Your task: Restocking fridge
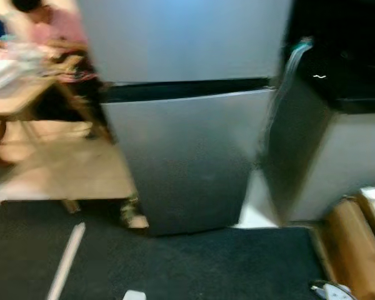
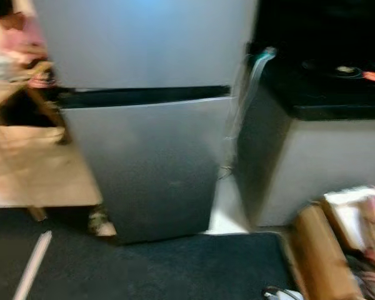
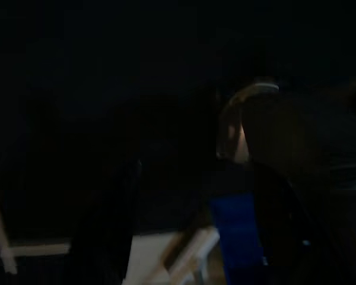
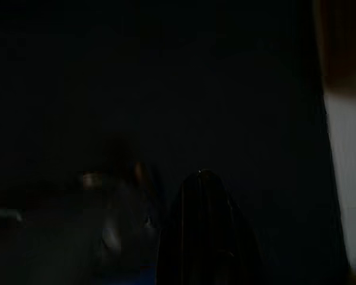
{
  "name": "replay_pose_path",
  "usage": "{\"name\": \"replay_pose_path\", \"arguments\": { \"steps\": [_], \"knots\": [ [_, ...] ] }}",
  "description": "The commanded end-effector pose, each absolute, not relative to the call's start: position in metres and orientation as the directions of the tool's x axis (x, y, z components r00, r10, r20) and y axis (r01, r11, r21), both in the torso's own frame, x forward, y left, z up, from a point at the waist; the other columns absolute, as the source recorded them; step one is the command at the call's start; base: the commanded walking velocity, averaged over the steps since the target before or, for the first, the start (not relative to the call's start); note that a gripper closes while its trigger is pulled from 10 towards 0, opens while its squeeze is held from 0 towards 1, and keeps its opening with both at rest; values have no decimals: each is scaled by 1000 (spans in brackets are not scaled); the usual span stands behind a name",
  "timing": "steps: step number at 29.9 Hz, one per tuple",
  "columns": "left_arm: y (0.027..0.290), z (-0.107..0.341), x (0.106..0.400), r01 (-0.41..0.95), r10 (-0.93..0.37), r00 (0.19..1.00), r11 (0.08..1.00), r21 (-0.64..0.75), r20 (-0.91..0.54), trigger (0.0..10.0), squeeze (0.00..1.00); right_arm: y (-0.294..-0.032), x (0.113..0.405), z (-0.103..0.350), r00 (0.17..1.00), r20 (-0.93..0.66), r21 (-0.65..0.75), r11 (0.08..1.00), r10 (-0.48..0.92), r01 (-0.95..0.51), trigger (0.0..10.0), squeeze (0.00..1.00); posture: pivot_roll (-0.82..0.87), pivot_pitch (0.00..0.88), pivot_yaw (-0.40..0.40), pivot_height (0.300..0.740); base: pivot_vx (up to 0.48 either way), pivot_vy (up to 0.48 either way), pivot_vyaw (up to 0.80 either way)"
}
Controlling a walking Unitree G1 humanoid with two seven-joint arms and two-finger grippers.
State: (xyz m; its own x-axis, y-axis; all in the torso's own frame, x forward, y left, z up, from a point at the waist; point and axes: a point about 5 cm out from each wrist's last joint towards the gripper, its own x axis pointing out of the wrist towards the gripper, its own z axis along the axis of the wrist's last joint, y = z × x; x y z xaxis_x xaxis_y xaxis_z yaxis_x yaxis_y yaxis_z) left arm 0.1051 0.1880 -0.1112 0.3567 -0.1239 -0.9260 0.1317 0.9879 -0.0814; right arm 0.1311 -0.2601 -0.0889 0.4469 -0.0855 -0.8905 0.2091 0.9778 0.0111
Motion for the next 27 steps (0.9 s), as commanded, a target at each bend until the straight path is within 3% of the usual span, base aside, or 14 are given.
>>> {"name": "replay_pose_path", "arguments": {
  "steps": [1, 9, 18, 27],
  "knots": [
    [187, -114, 97, 132, -122, 325, 988, -83, -938, 10000, 0, -253, 126, -93, 432, -898, 17, 977, -78, 211, 10000, 0, -50, 0, 24, 740, 0, 0, 669],
    [196, -111, 104, 54, -64, 361, 997, -47, -930, 10000, 0, -255, 119, -94, 412, -908, 0, 981, -82, 196, 10000, 0, -32, 0, 28, 740, 0, 0, 671],
    [214, -108, 105, -19, 2, 368, 1000, -6, -930, 10000, 0, -251, 137, -90, 435, -895, -21, 983, -99, 180, 10000, 0, -11, 0, 15, 740, 0, 0, 685],
    [224, -103, 116, -5, 82, 402, 996, 87, -912, 10000, 0, -238, 157, -87, 458, -885, -21, 992, -77, 126, 10000, 0, -19, 0, 32, 740, 0, 0, 0]
  ]
}}
